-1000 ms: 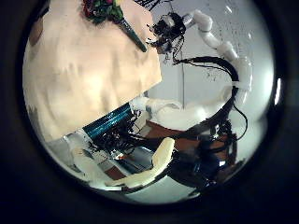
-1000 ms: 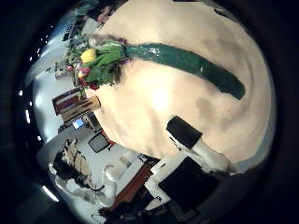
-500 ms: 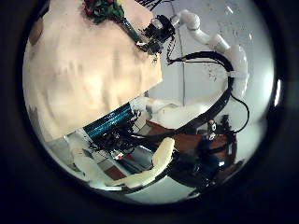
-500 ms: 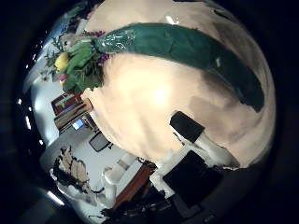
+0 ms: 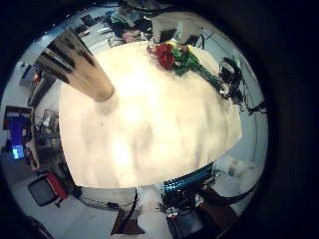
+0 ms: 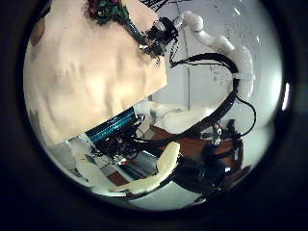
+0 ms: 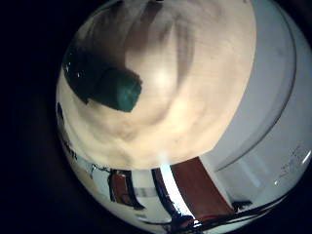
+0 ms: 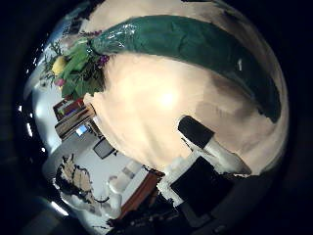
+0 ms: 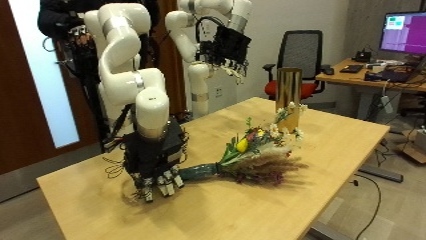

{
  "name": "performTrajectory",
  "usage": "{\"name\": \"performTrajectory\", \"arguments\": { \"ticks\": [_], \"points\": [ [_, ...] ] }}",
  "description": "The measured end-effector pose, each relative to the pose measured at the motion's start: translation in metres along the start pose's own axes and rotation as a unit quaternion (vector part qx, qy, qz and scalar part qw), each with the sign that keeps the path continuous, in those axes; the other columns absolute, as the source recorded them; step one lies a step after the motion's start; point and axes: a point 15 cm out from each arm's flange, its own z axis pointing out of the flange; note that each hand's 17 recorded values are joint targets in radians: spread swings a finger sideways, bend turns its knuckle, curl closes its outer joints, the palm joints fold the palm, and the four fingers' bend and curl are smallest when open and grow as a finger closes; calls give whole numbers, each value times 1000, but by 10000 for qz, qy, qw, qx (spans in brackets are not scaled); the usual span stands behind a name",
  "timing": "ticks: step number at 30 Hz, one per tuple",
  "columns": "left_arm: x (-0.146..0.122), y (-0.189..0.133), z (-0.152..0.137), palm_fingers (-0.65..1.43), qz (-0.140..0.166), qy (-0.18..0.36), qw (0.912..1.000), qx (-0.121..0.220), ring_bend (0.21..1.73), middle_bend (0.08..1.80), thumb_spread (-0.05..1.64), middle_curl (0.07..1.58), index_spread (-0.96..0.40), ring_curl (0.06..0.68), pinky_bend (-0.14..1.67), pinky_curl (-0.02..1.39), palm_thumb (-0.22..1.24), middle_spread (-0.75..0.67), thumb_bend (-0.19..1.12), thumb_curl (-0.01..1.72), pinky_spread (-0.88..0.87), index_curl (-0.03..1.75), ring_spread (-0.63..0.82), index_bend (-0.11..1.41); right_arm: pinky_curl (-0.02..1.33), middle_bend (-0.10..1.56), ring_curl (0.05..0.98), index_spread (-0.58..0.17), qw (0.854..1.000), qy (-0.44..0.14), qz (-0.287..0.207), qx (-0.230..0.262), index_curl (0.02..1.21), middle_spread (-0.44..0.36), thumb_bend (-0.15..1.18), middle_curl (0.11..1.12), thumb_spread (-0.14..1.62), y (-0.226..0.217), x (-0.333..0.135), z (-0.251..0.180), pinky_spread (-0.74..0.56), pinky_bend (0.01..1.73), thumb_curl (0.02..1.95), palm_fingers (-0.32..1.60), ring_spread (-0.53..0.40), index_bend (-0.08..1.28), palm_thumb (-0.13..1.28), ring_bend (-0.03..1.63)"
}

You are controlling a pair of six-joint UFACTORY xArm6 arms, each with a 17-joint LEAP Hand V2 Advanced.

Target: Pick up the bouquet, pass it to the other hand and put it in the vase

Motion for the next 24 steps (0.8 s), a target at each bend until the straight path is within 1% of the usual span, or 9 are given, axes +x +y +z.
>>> {"name": "performTrajectory", "arguments": {
  "ticks": [6, 16, 24],
  "points": [
    [0, 0, 0, -16, -14, 2, 10000, -3, 398, 182, 751, 256, 314, 217, 209, 320, 198, 543, -38, 329, 592, 308, 650, 170, 273, 357, 202, -152, 10000, -17, 25, -72, 269, 58, -25, 351, 1030, -2, 2, 7, 251, 365, 379, 270, 50, 156, 655, 625],
    [-1, 0, -1, -17, -20, -2, 10000, 17, 400, 183, 751, 256, 314, 214, 210, 321, 198, 543, -38, 329, 592, 309, 650, 170, 274, 364, 197, -153, 10000, -32, 36, -32, 269, 55, -23, 354, 1027, -10, 1, 12, 251, 363, 382, 271, 38, 158, 665, 636],
    [-1, 0, -2, -17, -37, -2, 10000, 22, 405, 183, 751, 256, 310, 217, 210, 321, 198, 543, -38, 329, 592, 308, 648, 170, 269, 371, 196, -149, 9999, -23, 44, -89, 276, 42, -22, 356, 1030, -12, -1, 18, 241, 354, 387, 307, 26, 162, 690, 648]
  ]
}}
